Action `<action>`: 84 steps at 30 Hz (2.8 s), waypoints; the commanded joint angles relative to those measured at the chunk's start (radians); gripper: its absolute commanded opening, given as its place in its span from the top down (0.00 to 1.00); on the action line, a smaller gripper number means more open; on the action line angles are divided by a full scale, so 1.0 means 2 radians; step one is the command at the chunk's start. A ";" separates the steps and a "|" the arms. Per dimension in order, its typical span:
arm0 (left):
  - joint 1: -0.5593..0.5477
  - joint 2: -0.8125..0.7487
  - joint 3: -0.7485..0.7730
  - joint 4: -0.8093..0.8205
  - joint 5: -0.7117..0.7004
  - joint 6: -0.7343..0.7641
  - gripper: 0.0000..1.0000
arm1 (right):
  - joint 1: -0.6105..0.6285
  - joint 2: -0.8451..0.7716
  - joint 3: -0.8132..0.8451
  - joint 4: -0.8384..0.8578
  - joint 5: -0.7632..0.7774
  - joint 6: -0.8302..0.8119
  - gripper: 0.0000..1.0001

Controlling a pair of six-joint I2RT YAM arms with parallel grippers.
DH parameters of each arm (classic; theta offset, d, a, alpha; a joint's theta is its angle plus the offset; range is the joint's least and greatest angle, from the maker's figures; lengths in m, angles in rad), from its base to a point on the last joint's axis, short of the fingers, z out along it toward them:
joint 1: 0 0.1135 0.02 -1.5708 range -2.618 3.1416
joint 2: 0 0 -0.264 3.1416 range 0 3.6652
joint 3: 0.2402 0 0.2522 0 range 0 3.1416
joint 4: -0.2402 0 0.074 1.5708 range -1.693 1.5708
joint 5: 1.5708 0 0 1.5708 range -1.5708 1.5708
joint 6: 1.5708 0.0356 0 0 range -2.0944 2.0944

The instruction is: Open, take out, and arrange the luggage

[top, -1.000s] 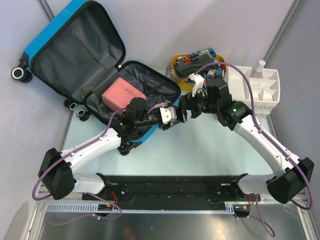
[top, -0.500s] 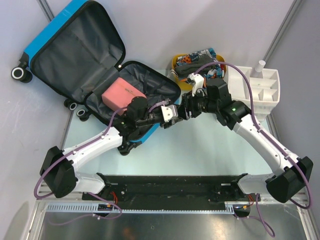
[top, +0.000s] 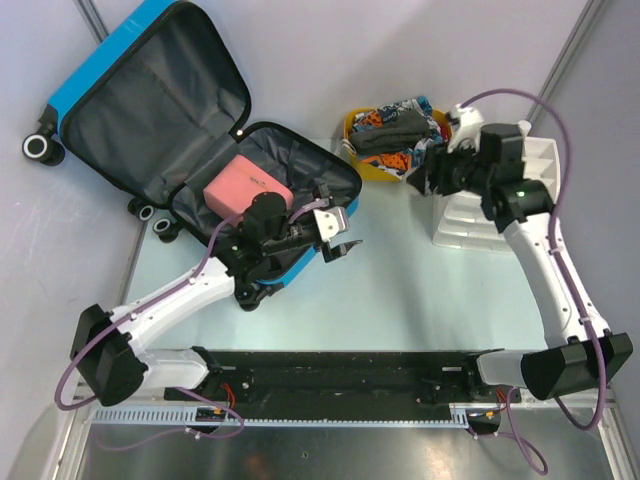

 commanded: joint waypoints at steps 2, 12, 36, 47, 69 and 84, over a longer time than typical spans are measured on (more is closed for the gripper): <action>0.005 -0.037 0.029 -0.040 -0.013 0.007 0.05 | -0.066 -0.007 0.085 -0.001 0.036 -0.077 1.00; 0.007 -0.034 0.037 -0.046 -0.014 -0.006 0.05 | -0.120 0.057 0.131 -0.022 0.126 -0.131 1.00; 0.016 -0.051 0.014 -0.053 -0.059 0.002 0.02 | -0.162 0.206 0.198 0.012 0.144 -0.136 0.41; 0.095 -0.061 0.019 -0.147 -0.006 -0.045 0.00 | -0.157 0.198 0.213 0.032 0.126 -0.127 0.18; 0.191 0.168 0.101 -0.416 -0.047 0.136 0.41 | -0.069 0.118 0.167 0.077 -0.015 -0.140 0.07; 0.223 0.308 0.128 -0.429 -0.014 0.183 0.54 | -0.064 0.163 0.233 0.036 0.018 -0.144 0.06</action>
